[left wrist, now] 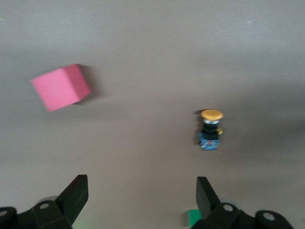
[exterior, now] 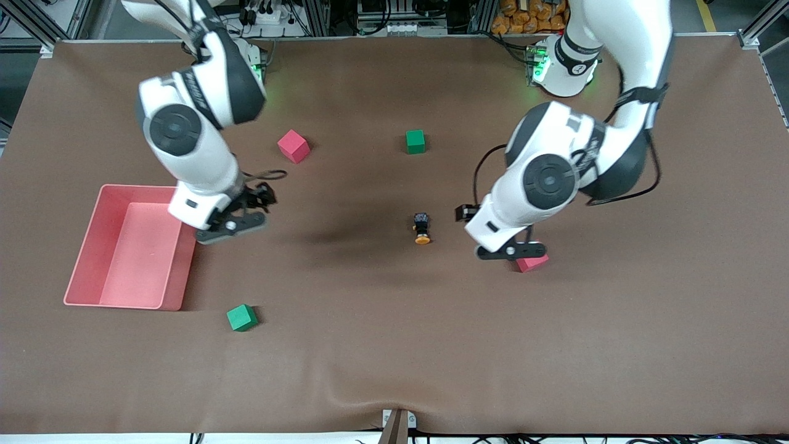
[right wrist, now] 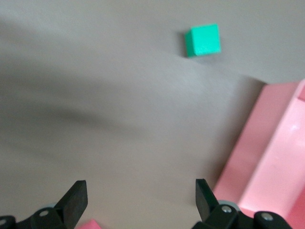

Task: Place and upright button with both arms
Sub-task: 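Lower the left gripper over the button while the right gripper returns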

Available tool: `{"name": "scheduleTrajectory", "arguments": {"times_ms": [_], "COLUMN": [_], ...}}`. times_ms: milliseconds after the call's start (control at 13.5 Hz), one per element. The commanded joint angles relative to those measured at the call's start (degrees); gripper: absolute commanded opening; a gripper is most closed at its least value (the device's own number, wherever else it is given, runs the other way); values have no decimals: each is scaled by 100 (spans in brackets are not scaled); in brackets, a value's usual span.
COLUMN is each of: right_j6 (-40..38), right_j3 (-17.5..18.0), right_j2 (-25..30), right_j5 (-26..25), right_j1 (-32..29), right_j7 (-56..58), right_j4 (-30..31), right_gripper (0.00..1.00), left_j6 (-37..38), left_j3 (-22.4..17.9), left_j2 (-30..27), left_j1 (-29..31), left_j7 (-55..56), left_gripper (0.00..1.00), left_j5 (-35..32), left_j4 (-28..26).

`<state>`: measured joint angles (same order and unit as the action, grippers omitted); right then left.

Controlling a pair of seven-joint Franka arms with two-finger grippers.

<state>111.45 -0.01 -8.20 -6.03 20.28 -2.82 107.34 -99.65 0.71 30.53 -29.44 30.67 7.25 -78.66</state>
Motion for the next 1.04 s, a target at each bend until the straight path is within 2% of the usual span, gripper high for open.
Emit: {"name": "scheduleTrajectory", "arguments": {"times_ms": [0, 148, 370, 593, 815, 963], "right_j6": [105, -148, -798, -897, -941, -1465], "right_j3": [106, 98, 89, 89, 63, 71], "right_j2": [897, 1223, 1627, 1751, 1655, 1419], "right_j5": [-4, -4, -4, -4, -4, 5], "right_j1": [-532, -761, -1227, -1675, -1878, -1853], "right_j7": [535, 563, 572, 851, 967, 941], "right_j4": [944, 1130, 1140, 1087, 457, -263], "right_gripper": [100, 100, 100, 100, 100, 100], "left_j6": [-552, -914, -950, -951, -1029, -1047], "left_j3": [-28, -28, -54, -45, -89, -89], "left_j2": [706, 1094, 1490, 1658, 1895, 1965], "left_j1": [-420, -632, -615, -624, -869, -896], "left_j7": [474, 685, 651, 362, 343, 369], "left_gripper": [100, 100, 100, 100, 100, 100], "left_j5": [101, 214, 1267, 1270, 1270, 1270], "left_j4": [395, 491, 544, 544, 562, 536]}}
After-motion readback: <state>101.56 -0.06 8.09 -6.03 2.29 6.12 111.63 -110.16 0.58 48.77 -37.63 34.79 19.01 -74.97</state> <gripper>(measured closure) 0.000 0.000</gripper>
